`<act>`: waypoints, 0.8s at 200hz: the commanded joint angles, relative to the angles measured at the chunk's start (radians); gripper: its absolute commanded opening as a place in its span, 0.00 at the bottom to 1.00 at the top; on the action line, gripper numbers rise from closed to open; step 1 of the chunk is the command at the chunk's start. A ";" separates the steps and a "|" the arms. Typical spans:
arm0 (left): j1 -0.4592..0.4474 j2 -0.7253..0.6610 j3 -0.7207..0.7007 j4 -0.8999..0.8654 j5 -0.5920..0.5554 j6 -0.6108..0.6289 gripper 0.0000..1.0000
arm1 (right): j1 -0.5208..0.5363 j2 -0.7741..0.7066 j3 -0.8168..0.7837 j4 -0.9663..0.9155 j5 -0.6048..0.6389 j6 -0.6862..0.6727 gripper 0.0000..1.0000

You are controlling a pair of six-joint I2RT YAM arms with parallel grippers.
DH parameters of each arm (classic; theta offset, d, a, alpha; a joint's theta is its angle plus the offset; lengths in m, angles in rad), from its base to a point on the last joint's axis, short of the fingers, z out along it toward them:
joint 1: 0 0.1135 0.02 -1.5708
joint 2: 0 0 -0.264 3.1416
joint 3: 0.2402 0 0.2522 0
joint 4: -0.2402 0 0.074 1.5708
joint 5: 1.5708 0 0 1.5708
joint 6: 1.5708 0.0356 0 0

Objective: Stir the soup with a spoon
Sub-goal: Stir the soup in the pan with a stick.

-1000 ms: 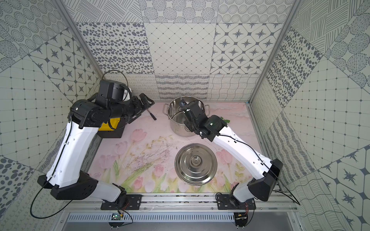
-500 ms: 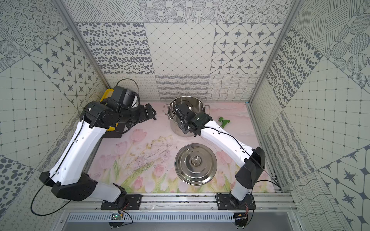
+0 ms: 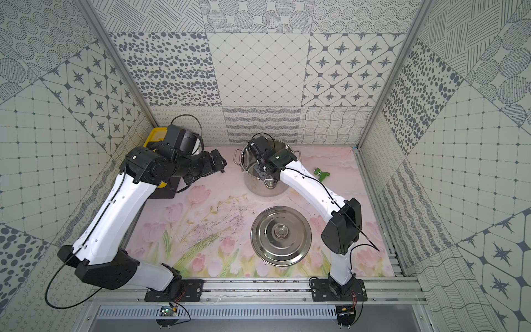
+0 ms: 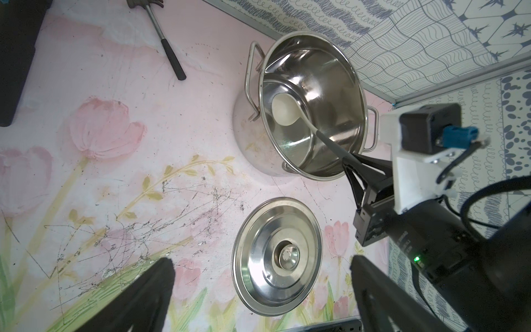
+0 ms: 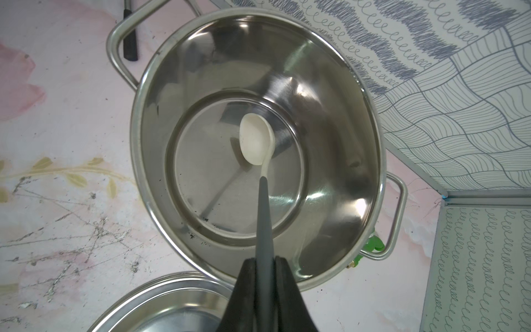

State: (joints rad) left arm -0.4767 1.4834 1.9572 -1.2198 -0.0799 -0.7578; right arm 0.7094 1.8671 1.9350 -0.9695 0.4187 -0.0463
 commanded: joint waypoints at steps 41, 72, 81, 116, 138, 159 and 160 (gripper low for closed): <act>-0.003 -0.038 -0.049 0.075 0.025 -0.002 1.00 | -0.051 -0.006 0.033 0.039 0.015 0.020 0.00; -0.002 -0.044 -0.052 0.083 0.027 0.003 1.00 | -0.066 -0.082 -0.051 0.039 0.014 0.010 0.00; -0.002 -0.044 -0.052 0.085 0.028 0.004 0.99 | -0.066 -0.106 -0.077 0.039 0.008 0.006 0.00; 0.000 -0.041 -0.050 0.111 0.034 0.009 1.00 | -0.064 -0.193 -0.150 0.039 -0.033 0.032 0.00; -0.002 -0.037 -0.047 0.123 0.038 0.009 1.00 | -0.051 -0.223 -0.171 0.038 -0.071 0.062 0.00; -0.001 -0.031 -0.041 0.125 0.044 0.003 1.00 | -0.015 -0.218 -0.171 0.039 -0.081 0.072 0.00; -0.002 -0.032 -0.042 0.125 0.044 0.003 1.00 | -0.013 -0.215 -0.170 0.040 -0.080 0.072 0.00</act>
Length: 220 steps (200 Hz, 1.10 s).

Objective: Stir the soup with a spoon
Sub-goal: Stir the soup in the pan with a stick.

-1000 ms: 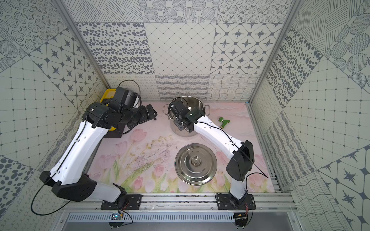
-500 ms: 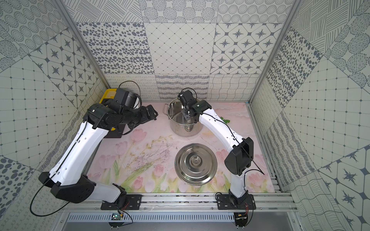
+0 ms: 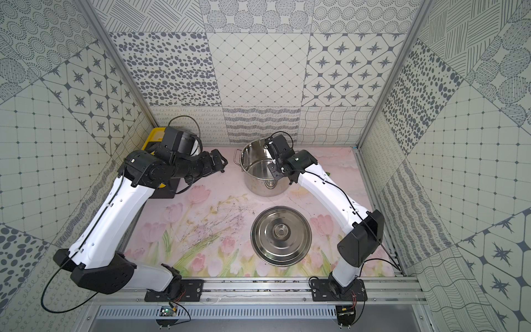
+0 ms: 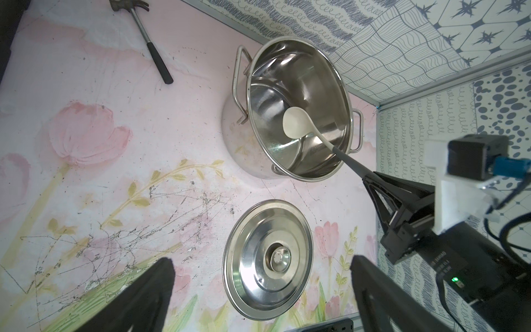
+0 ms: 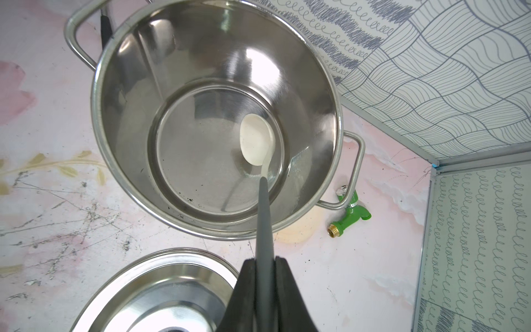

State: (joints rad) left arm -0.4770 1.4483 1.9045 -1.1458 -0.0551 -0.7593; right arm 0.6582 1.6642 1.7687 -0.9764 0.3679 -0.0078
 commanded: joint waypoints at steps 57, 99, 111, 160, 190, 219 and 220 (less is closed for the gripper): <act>-0.010 -0.015 -0.011 0.055 0.020 -0.011 1.00 | 0.068 0.100 0.102 0.048 -0.018 0.072 0.00; -0.013 -0.045 -0.058 0.114 0.031 0.010 1.00 | 0.054 0.205 0.236 0.050 0.016 0.058 0.00; -0.013 -0.051 -0.072 0.143 0.039 0.026 1.00 | 0.039 0.230 0.267 0.050 0.016 0.058 0.00; -0.013 -0.084 -0.154 0.327 0.075 0.118 1.00 | -0.030 0.279 0.322 0.050 0.013 0.039 0.00; -0.015 -0.079 -0.177 0.437 0.097 0.154 1.00 | -0.069 0.262 0.309 0.051 0.024 0.032 0.00; -0.015 -0.041 -0.153 0.494 0.143 0.184 1.00 | -0.096 0.214 0.255 0.050 0.023 0.024 0.00; -0.015 -0.040 -0.152 0.495 0.144 0.186 1.00 | -0.097 0.213 0.253 0.051 0.023 0.023 0.00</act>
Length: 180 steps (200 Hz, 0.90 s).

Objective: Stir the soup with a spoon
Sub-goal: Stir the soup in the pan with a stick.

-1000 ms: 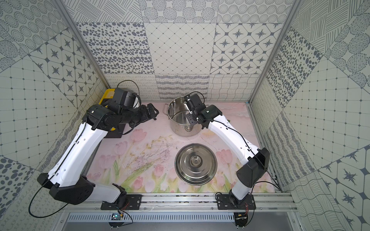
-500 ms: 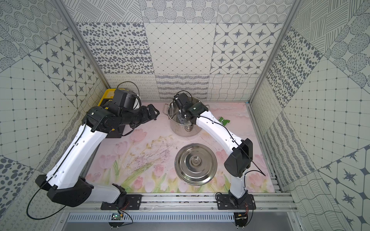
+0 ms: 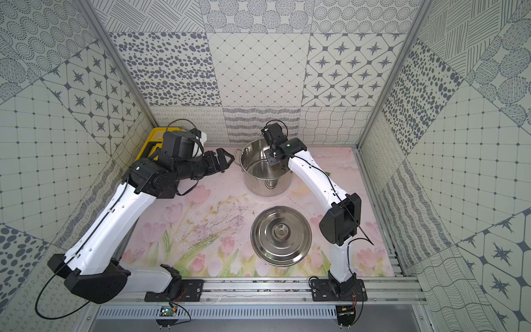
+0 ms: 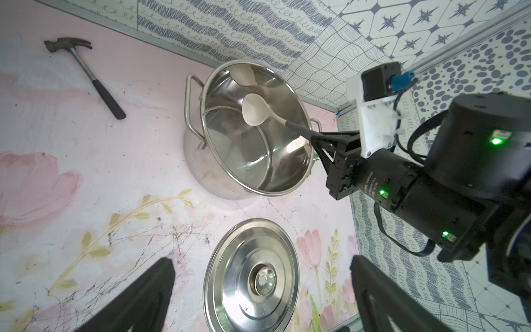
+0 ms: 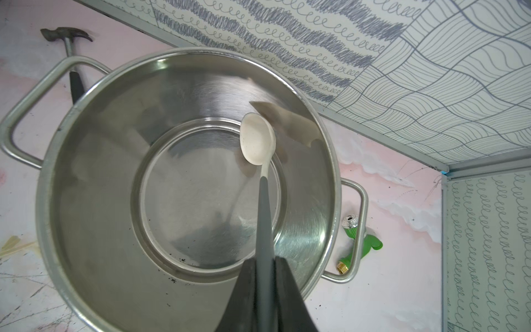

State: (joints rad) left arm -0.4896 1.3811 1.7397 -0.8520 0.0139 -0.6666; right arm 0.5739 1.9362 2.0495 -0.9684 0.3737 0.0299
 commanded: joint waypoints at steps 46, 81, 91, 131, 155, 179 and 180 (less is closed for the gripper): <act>-0.006 0.059 0.016 0.256 0.090 0.109 0.99 | -0.011 -0.164 -0.158 0.038 -0.014 -0.006 0.00; -0.006 0.061 0.017 0.252 0.093 0.104 1.00 | 0.014 -0.263 -0.269 0.035 -0.038 0.022 0.00; -0.007 0.059 0.015 0.246 0.095 0.102 1.00 | 0.028 -0.278 -0.289 0.034 -0.047 0.034 0.00; -0.011 0.046 -0.001 0.238 0.088 0.082 0.99 | 0.091 -0.284 -0.303 0.034 -0.082 0.091 0.00; -0.016 0.035 -0.017 0.238 0.083 0.069 0.99 | 0.115 -0.249 -0.256 0.034 -0.088 0.113 0.00; -0.023 0.023 -0.026 0.226 0.074 0.061 0.99 | 0.119 -0.190 -0.178 0.034 -0.081 0.118 0.00; -0.024 0.023 -0.026 0.226 0.074 0.062 1.00 | 0.119 -0.188 -0.174 0.034 -0.081 0.118 0.00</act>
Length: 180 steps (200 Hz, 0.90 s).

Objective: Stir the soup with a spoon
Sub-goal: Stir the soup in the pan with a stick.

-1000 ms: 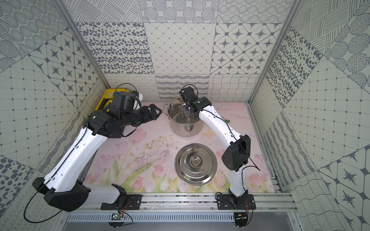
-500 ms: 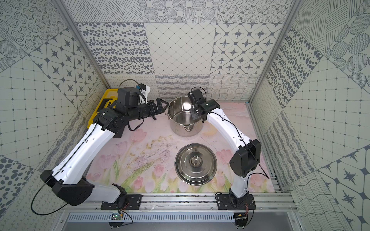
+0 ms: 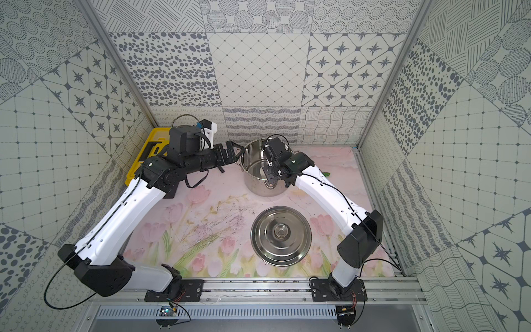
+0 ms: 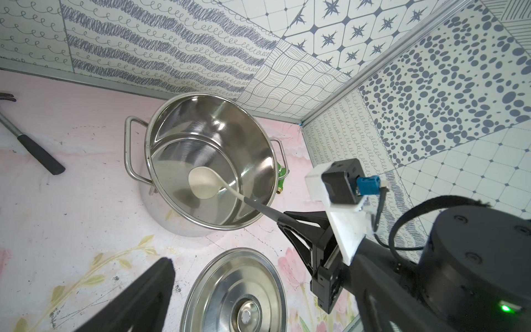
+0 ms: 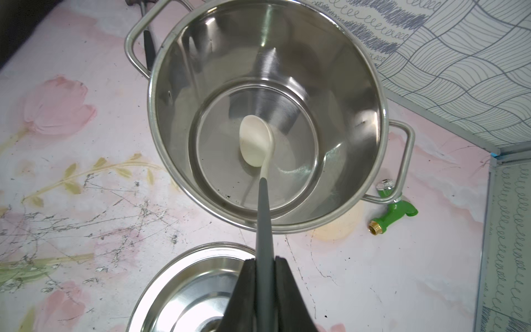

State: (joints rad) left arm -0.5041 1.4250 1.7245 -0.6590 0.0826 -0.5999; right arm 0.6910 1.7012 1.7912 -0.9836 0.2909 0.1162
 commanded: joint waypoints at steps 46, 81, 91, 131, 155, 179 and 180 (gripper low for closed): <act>-0.012 -0.038 -0.019 0.007 -0.012 -0.015 0.99 | -0.008 0.162 0.241 0.042 0.048 -0.012 0.00; -0.011 -0.049 -0.020 0.000 -0.017 -0.014 0.99 | -0.048 0.214 0.300 0.032 0.084 -0.027 0.00; -0.011 -0.052 -0.021 -0.002 -0.017 -0.014 0.99 | -0.064 0.218 0.304 0.032 0.088 -0.029 0.00; -0.011 -0.061 -0.040 0.001 -0.016 -0.017 0.99 | -0.128 0.203 0.282 0.031 0.083 -0.030 0.00; -0.011 -0.066 -0.049 0.005 -0.019 -0.016 0.99 | -0.152 0.165 0.246 0.031 0.075 -0.037 0.00; -0.012 -0.066 -0.049 0.010 -0.018 -0.007 0.99 | -0.156 0.113 0.188 0.032 0.053 -0.056 0.00; -0.012 -0.066 -0.049 0.010 -0.018 -0.008 0.99 | -0.156 0.111 0.185 0.032 0.052 -0.056 0.00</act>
State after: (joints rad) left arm -0.5137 1.3682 1.6772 -0.6678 0.0711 -0.6102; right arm 0.5385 1.8938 2.0251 -0.9813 0.3386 0.0853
